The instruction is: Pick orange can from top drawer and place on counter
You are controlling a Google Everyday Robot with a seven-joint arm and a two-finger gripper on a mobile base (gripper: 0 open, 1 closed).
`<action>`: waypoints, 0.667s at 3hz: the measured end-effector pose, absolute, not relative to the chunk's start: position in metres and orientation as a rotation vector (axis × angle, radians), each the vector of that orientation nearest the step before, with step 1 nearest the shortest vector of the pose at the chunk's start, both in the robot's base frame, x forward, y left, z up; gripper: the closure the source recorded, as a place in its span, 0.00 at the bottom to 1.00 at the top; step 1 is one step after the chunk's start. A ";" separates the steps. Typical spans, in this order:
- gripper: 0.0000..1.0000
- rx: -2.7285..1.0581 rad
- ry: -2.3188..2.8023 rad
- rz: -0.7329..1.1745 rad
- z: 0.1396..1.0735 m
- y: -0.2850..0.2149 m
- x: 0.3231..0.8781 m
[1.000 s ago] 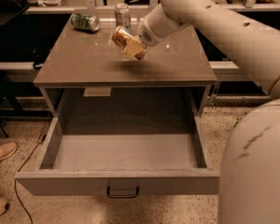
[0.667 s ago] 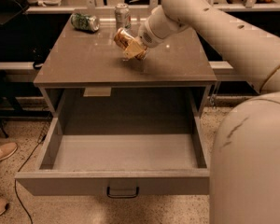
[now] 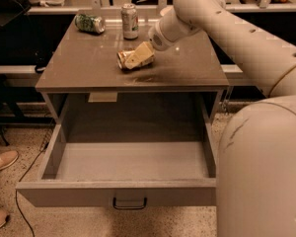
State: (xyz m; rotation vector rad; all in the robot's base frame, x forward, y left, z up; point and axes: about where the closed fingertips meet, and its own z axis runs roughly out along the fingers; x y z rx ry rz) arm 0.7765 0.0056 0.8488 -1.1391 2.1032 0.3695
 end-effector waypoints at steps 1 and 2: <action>0.00 -1.112 2.084 0.375 0.857 -0.006 0.773; 0.00 -1.033 2.054 0.348 0.877 -0.038 0.757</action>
Offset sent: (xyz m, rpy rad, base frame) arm -0.0450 -0.0984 0.0543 0.0907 -0.1412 -0.1592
